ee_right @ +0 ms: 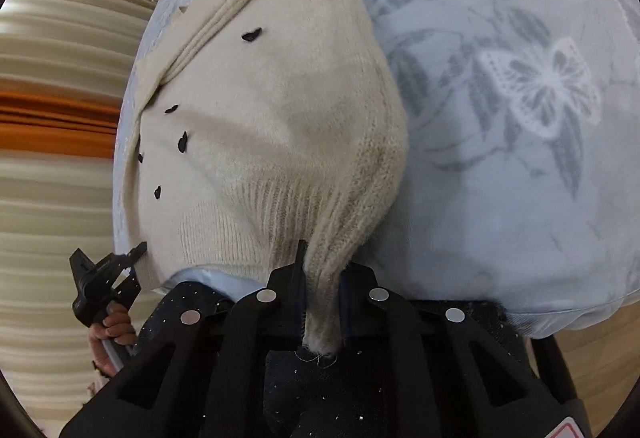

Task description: Fold small clothes

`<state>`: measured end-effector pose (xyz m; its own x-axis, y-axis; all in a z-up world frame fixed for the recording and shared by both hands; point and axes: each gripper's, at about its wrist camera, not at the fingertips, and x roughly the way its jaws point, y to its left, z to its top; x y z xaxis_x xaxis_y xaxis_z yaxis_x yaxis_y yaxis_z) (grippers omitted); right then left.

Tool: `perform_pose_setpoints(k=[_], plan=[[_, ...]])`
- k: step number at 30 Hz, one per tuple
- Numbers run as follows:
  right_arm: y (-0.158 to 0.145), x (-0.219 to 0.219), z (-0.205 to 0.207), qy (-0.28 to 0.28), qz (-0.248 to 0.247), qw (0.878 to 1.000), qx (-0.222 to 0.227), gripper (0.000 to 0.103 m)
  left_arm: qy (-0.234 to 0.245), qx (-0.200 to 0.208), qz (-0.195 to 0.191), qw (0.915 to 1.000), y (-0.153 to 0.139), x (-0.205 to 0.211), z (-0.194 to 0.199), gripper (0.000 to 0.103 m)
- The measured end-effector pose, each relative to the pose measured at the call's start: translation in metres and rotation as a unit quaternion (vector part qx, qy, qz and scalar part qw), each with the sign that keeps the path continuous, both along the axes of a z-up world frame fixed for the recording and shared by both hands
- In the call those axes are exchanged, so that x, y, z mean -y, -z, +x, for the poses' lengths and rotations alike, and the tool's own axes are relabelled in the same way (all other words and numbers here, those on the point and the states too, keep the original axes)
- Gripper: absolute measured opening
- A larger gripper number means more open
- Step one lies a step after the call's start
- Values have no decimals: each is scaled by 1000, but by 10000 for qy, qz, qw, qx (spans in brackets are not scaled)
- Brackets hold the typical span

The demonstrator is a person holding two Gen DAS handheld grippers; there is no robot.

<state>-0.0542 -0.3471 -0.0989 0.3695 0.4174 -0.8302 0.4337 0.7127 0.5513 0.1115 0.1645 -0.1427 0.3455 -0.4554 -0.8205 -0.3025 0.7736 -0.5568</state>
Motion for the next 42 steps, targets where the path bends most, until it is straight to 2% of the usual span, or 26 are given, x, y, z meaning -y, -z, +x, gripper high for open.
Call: perform_pose_setpoints(k=[3, 4, 5, 6, 7, 9, 11, 13, 14, 16, 19, 21, 23, 24, 25, 26, 28, 30, 32, 33, 35, 36, 37, 40, 42], plan=[[0, 0, -2, 69, -40, 10000, 37, 19, -154, -71, -280, 9995, 2, -9, -8, 14], [1, 4, -6, 96, -18, 10000, -9, 20, -165, -70, -298, 9994, 1, -10, -11, 22], [3, 6, -6, 142, 8, 9999, -76, 26, -149, -45, -346, 9993, 1, -9, -13, 29], [4, 7, -7, 168, 17, 9998, -99, 33, -118, 20, -409, 9991, -2, -5, -14, 45], [5, 8, -7, 189, 55, 9997, -110, 35, -89, 77, -422, 9990, -5, -1, -15, 60], [7, 10, -7, 194, 143, 9996, -123, 41, -24, 132, -233, 9996, -10, 10, -15, 68], [9, 11, -7, 222, 185, 9995, -154, 41, 56, 224, 217, 9995, -14, 20, -15, 60], [10, 12, -8, 237, 229, 9993, -160, 42, -50, 383, 611, 9974, -20, 19, -15, 17], [10, 14, -8, 246, 234, 9993, -157, 44, -249, 428, 657, 9966, -21, 11, -16, 12], [9, 16, -10, 308, 204, 9992, -130, 46, -774, 389, 683, 9939, -19, -10, -20, 12], [-7, 22, -18, 618, -386, 9973, -32, 46, -1221, 226, 683, 9899, -20, -39, -24, 11], [-27, 27, -26, 969, -891, 9909, 283, 51, -1047, 451, 612, 9916, -36, -43, -21, 17], [-41, 28, -27, 1111, -1158, 9851, 613, 58, -672, 715, 619, 9932, -55, -32, -8, 28], [-43, 27, -24, 1080, -1224, 9844, 659, 58, -455, 879, 538, 9936, -66, -20, 5, 37], [-43, 24, -19, 1019, -1260, 9847, 648, 58, -300, 987, 377, 9940, -73, -7, 20, 46], [-42, 21, -14, 931, -1274, 9855, 622, 58, -165, 1063, 103, 9941, -77, 8, 37, 49], [-38, 12, -2, 702, -1352, 9867, 574, 58, -46, 1031, -469, 9936, -70, 35, 71, 63], [-39, 0, 9, 513, -1474, 9858, 613, 58, -162, 908, -953, 9912, -51, 62, 106, 63], [-40, -9, 18, 331, -1628, 9840, 642, 59, -598, 630, -1093, 9902, -22, 75, 141, 62], [-40, -11, 21, 246, -1697, 9832, 632, 59, -835, 565, -1183, 9879, -11, 74, 151, 59], [-39, -16, 27, 124, -1759, 9823, 626, 59, -1252, 471, -1332, 9820, 8, 71, 170, 44], [-39, -18, 31, 76, -1785, 9818, 643, 59, -1421, 484, -1343, 9795, 12, 66, 179, 29], [-39, -19, 34, 51, -1806, 9813, 668, 59, -1478, 512, -1343, 9785, 11, 62, 185, 23], [-45, -23, 56, -90, -1810, 9800, 822, 59, -1545, 1016, -1257, 9747, -6, 38, 187, 17], [-51, -30, 86, -355, -1737, 9789, 1018, 59, -1506, 1111, -1204, 9749, -5, 27, 180, 17]])
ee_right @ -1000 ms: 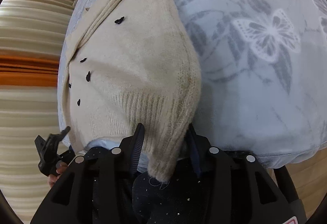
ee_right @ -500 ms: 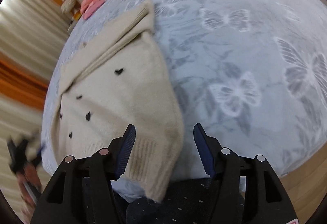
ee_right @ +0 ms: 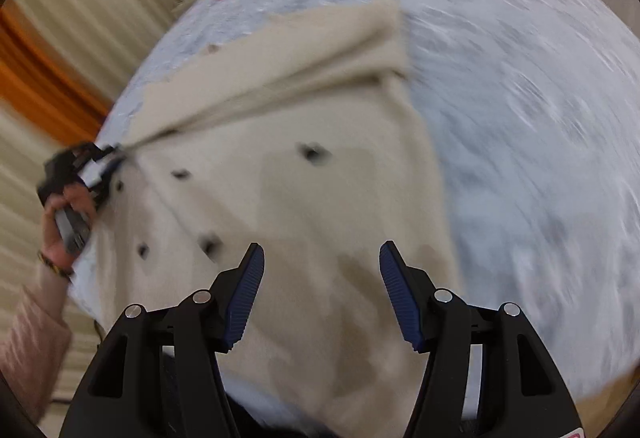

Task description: Fold small clothes

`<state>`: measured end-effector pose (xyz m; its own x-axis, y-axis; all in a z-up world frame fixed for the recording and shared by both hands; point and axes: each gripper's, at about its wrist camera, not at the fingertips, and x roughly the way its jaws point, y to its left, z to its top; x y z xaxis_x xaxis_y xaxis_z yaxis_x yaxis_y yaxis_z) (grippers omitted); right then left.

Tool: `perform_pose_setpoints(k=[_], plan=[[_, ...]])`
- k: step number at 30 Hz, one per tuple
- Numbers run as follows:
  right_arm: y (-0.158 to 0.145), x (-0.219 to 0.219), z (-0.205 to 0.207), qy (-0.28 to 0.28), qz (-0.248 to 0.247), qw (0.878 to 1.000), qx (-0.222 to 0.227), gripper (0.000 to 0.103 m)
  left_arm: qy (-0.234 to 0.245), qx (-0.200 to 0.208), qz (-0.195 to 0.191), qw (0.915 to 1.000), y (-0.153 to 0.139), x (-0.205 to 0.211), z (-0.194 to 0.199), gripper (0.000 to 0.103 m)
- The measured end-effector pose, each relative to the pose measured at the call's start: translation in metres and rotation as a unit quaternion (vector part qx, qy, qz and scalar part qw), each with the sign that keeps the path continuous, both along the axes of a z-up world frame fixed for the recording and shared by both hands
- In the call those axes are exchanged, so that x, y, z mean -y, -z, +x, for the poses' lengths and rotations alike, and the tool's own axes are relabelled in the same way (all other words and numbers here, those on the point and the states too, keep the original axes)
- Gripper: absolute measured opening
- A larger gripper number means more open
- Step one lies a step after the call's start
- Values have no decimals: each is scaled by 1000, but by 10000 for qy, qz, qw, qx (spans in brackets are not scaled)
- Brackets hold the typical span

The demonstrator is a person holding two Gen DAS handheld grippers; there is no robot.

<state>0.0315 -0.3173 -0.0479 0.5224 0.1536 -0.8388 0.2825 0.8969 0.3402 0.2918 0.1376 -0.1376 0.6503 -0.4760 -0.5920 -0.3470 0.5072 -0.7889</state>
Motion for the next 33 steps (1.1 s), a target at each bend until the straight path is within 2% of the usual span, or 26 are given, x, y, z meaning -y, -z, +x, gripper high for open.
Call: perform_pose_setpoints(k=[2, 6, 9, 12, 16, 17, 18, 20, 21, 23, 24, 25, 27, 28, 29, 31, 32, 33], plan=[[-7, -11, 40, -370, 14, 9991, 191, 59, 100, 28, 48, 9999, 6, -1, -6, 19], [-25, -59, 165, -1334, -60, 9893, 580, 62, 204, 177, 284, 9992, 2, 1, -11, 21], [-28, -108, 257, -1950, -39, 9785, 671, 68, 52, 71, 126, 9999, 6, 1, -2, 21], [-17, -161, 338, -2393, -63, 9696, 502, 68, 92, 19, 132, 9999, 7, 0, -3, 20], [21, -219, 408, -2691, -542, 9616, 4, 68, 271, 55, 423, 9987, 6, -3, -5, 17], [32, -227, 415, -2728, -561, 9604, -80, 57, 287, 65, 466, 9985, 5, -2, -5, 16], [38, -231, 419, -2778, -537, 9591, -117, 24, 268, 91, 519, 9983, 4, -1, -2, 13], [34, -236, 421, -2757, -642, 9591, 36, 13, 220, 132, 639, 9976, 3, -5, -3, 10], [22, -234, 421, -2744, -405, 9602, 339, 7, 174, 172, 717, 9971, 2, -7, -4, 9], [2, -228, 420, -2635, -81, 9614, 786, 7, 36, 224, 898, 9957, 1, -12, -5, 9], [4, -228, 425, -2597, -177, 9619, 838, 7, -28, 227, 995, 9948, 2, -14, -3, 10], [13, -233, 431, -2622, -372, 9620, 661, 8, -13, 194, 1032, 9945, 6, -15, 0, 10], [46, -240, 442, -2767, -613, 9589, -93, 9, 32, 192, 1132, 9934, 7, -14, 4, 10], [36, -234, 434, -2639, -521, 9629, 209, 10, 116, 180, 1264, 9917, 4, -13, 6, 10], [24, -226, 425, -2496, -382, 9667, 408, 16, 210, 191, 1354, 9904, 1, -12, 6, 10], [-8, -191, 385, -2090, 195, 9738, 878, 30, 264, 230, 1065, 9937, -1, -19, 1, 13], [-25, -163, 347, -1864, 359, 9748, 1173, 44, 325, 247, 809, 9959, -3, -25, -5, 14], [-36, -139, 313, -1679, 324, 9761, 1340, 54, 366, 243, 750, 9962, -5, -30, -13, 17]])
